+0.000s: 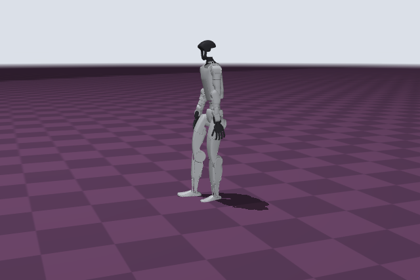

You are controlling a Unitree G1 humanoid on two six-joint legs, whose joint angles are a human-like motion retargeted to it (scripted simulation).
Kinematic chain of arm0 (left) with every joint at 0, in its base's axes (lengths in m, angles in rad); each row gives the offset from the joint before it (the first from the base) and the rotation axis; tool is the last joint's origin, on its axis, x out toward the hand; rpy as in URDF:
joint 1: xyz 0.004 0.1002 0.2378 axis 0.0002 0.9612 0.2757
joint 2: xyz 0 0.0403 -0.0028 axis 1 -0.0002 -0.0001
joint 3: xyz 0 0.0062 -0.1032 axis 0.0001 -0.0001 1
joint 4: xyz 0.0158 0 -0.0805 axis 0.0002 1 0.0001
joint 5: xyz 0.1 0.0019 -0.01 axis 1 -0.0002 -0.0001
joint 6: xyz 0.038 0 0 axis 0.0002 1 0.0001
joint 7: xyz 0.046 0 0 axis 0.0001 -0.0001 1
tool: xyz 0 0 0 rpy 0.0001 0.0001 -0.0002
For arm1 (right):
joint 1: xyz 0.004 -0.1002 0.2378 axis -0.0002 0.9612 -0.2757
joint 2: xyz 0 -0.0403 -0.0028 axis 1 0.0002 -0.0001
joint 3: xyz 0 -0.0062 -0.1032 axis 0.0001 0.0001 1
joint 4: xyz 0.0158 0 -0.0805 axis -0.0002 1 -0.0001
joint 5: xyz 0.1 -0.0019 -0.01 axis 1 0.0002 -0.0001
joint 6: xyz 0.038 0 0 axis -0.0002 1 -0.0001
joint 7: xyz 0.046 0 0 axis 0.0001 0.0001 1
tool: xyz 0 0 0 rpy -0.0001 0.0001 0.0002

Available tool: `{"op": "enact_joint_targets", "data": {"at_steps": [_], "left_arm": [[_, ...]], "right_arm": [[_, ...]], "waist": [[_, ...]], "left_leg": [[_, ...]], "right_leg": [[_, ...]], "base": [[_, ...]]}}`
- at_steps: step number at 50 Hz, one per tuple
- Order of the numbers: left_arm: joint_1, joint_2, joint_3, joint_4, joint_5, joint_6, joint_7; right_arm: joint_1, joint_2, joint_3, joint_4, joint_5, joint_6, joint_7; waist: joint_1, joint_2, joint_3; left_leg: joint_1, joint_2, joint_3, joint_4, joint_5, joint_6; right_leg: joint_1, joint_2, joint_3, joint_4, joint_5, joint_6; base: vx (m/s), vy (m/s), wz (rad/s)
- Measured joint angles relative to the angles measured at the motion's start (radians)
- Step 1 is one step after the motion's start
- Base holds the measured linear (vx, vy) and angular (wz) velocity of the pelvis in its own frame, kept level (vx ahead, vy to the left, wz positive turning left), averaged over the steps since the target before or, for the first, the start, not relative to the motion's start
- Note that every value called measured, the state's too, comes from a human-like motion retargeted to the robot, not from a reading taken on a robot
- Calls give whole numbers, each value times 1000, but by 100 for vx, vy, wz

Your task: Upper body actions

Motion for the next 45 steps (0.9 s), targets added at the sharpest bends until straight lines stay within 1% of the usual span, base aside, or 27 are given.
{"op": "enact_joint_targets", "data": {"at_steps": [2, 6, 8, 9, 10, 12, 15, 16, 17, 20, 22, 25, 27, 28, 30, 32, 33, 35, 37, 40, 41, 42, 45], "left_arm": [[17, -6, -6, -5, 17, -15, 17], [52, -14, -13, 27, 13, -26, -9], [63, -14, -1, 50, 23, -19, -31], [69, -14, 4, 60, 29, -15, -35], [76, -15, 8, 69, 35, -12, -36], [79, -15, 15, 88, 55, -5, -39], [87, -12, 22, 96, 88, 7, -42], [93, -7, 28, 88, 100, 11, -41], [100, -2, 32, 78, 111, 15, -39], [129, 19, 36, 32, 122, 21, -25], [148, 29, 41, 4, 123, 26, -20], [157, 26, 44, -16, 108, 33, -10], [162, 17, 50, -28, 94, 24, -4], [167, 13, 49, -36, 88, 15, -6], [172, 7, 39, -51, 81, 2, -17], [164, -2, 32, -56, 81, 3, -20], [159, -8, 31, -57, 80, 5, -17], [147, -21, 32, -60, 73, 1, -18], [140, -29, 29, -65, 67, -5, -31], [129, -31, 18, -69, 68, -12, -42], [128, -33, 19, -66, 66, -18, -39], [128, -35, 21, -62, 62, -26, -36], [136, -42, 39, -42, 35, -54, -25]], "right_arm": [[-4, -2, 2, -9, -4, 12, 21], [-6, -2, 15, -2, -2, 23, -6], [-11, -6, 21, 13, 9, 21, -9], [-13, -9, 22, 19, 12, 22, -5], [-13, -12, 23, 25, 14, 26, 0], [-26, -20, 13, 43, 20, 39, 8], [-30, -26, -5, 66, 46, 59, -9], [-29, -25, -9, 78, 66, 67, -21], [-26, -25, -14, 90, 87, 75, -33], [-9, -22, -41, 134, 137, 96, -56], [11, -24, -62, 180, 146, 104, -69], [41, -33, -95, 258, 135, 115, -108], [62, -42, -103, 302, 122, 121, -128], [71, -48, -102, 324, 115, 122, -131], [78, -61, -103, 365, 85, 132, -119], [72, -63, -106, 380, 46, 158, -98], [66, -60, -105, 379, 31, 169, -90], [52, -55, -95, 364, 20, 172, -81], [37, -47, -77, 334, 24, 157, -72], [17, -30, -62, 279, 18, 132, -46], [13, -24, -58, 264, 12, 124, -37], [9, -19, -53, 250, 5, 116, -28], [5, -7, -32, 225, -14, 99, -8]], "waist": [[12, -2, -9], [24, 5, -48], [24, 12, -72], [23, 17, -81], [22, 23, -88], [12, 39, -100], [-16, 60, -117], [-21, 60, -122], [-24, 60, -126], [-17, 55, -138], [-14, 26, -148], [3, -23, -166], [36, -71, -176], [52, -96, -179], [97, -129, -176], [141, -130, -166], [151, -123, -160], [164, -108, -143], [165, -104, -120], [122, -80, -106], [111, -67, -109], [103, -55, -111], [116, -32, -113]], "left_leg": [[29, 25, 146, -8, -31, -8], [98, 65, 480, -37, -86, -38], [132, 70, 652, -53, -109, -63], [145, 71, 712, -56, -119, -77], [155, 71, 759, -58, -128, -92], [176, 72, 836, -56, -141, -125], [205, 76, 907, -39, -137, -166], [214, 75, 918, -30, -127, -175], [224, 75, 928, -22, -115, -184], [267, 76, 958, 8, -50, -192], [291, 63, 931, 50, 19, -159], [324, 58, 894, 141, 156, -67], [336, 54, 863, 233, 247, 26], [332, 57, 828, 294, 289, 81], [278, 94, 724, 481, 351, 183], [183, 132, 602, 652, 332, 169], [117, 132, 508, 721, 302, 141], [-6, 102, 341, 806, 256, 72], [-75, 111, 297, 830, 186, 85], [-151, 145, 242, 765, 82, 122], [-178, 126, 194, 712, 66, 120], [-201, 106, 145, 654, 52, 113], [-228, 49, -3, 449, 43, 52]], "right_leg": [[-4, -35, -145, -8, -41, 7], [14, -85, -499, -31, -102, 31], [33, -90, -685, -46, -124, 45], [47, -86, -775, -55, -131, 54], [62, -79, -862, -63, -137, 65], [90, -53, -986, -93, -122, 98], [109, -21, -1074, -114, -85, 126], [104, -14, -1052, -116, -66, 116], [98, -6, -1023, -118, -51, 99], [76, 20, -885, -119, -20, 3], [82, 11, -809, -124, 4, -22], [104, -43, -738, -110, 42, -14], [116, -88, -681, -107, 53, -23], [125, -113, -658, -106, 56, -22], [139, -144, -591, -97, 52, -19], [142, -136, -531, -93, 49, -21], [145, -128, -519, -95, 51, -21], [148, -110, -494, -104, 59, -21], [151, -103, -457, -107, 62, -20], [156, -85, -457, -114, 56, -13], [155, -71, -455, -117, 55, -10], [155, -57, -449, -120, 55, -8], [158, -16, -390, -119, 60, -8]], "base": [[19, -7, -411], [29, -24, -422], [36, -29, -428], [34, -22, -409], [28, -2, -394], [31, -1, -363], [47, -7, -302], [52, -3, -271], [58, -7, -256], [51, -5, -212], [56, -4, -133], [67, -8, -99], [53, 3, -123], [59, 4, -131], [51, 7, -149], [38, 10, -153], [27, 13, -131], [12, 13, -123], [8, 14, -107], [14, 15, -33], [13, 15, -27], [16, 16, -64], [19, 11, -121]]}}
